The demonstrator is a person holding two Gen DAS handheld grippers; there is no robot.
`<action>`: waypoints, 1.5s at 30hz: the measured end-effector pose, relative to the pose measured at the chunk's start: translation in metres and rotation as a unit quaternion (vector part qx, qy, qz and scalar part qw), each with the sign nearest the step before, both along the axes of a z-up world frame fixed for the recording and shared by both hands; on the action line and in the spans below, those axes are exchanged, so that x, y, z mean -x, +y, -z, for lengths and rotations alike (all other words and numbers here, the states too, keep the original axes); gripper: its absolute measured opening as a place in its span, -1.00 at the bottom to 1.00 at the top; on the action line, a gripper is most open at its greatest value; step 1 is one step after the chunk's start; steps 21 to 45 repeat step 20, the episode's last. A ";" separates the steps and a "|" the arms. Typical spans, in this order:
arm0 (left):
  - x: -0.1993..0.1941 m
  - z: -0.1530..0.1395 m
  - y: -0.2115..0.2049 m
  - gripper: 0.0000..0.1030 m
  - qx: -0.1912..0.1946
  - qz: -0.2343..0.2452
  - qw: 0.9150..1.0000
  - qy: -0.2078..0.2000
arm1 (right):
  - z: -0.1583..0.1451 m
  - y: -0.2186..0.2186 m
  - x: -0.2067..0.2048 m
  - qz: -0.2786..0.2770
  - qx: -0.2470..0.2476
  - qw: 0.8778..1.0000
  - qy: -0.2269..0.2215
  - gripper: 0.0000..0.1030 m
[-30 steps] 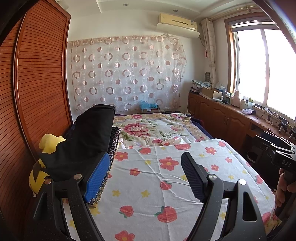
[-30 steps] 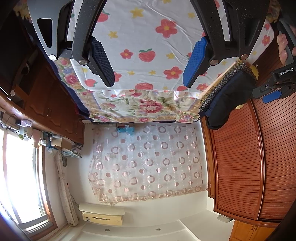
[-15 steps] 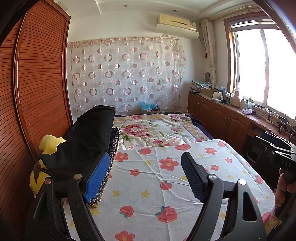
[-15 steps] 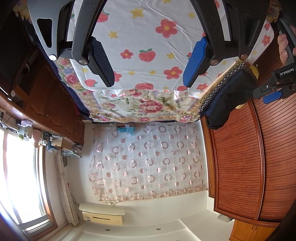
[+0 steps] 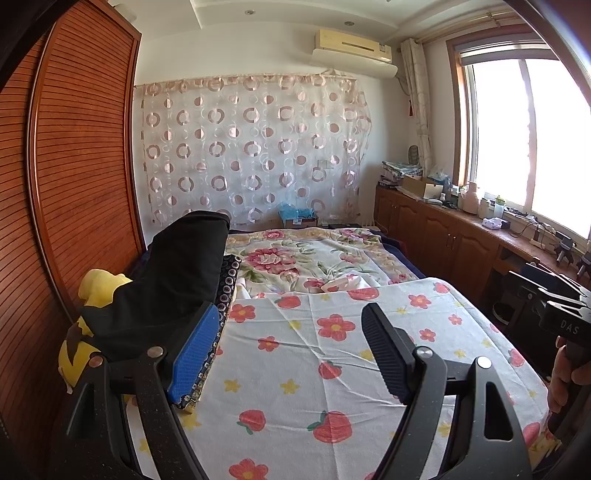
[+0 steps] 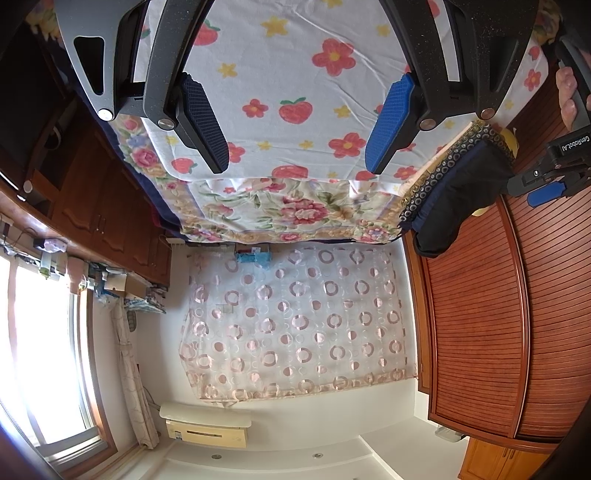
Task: Fold small clothes
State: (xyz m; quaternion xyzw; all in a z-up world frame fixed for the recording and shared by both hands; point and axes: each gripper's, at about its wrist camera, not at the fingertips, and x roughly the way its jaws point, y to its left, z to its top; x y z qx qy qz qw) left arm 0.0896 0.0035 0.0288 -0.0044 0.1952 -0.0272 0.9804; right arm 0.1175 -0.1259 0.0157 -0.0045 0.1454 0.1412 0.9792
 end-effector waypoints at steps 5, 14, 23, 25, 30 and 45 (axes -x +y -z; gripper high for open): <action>0.000 0.000 0.000 0.56 0.000 -0.001 1.000 0.000 | 0.000 -0.001 0.002 0.000 0.000 1.000 -0.001 0.51; 0.000 0.001 0.001 0.56 -0.001 0.000 1.000 0.000 | -0.001 -0.001 0.002 -0.001 -0.001 1.000 0.000 0.51; 0.001 -0.001 0.000 0.56 -0.001 -0.001 1.000 -0.001 | 0.000 -0.001 0.002 -0.001 -0.001 1.000 0.000 0.51; 0.001 -0.001 0.000 0.56 -0.001 -0.001 1.000 -0.001 | 0.000 -0.001 0.002 -0.001 -0.001 1.000 0.000 0.51; 0.001 -0.001 0.000 0.56 -0.001 -0.001 1.000 -0.001 | 0.000 -0.001 0.002 -0.001 -0.001 1.000 0.000 0.51; 0.001 -0.001 0.000 0.56 -0.001 -0.001 1.000 -0.001 | 0.000 -0.001 0.002 -0.001 -0.001 1.000 0.000 0.51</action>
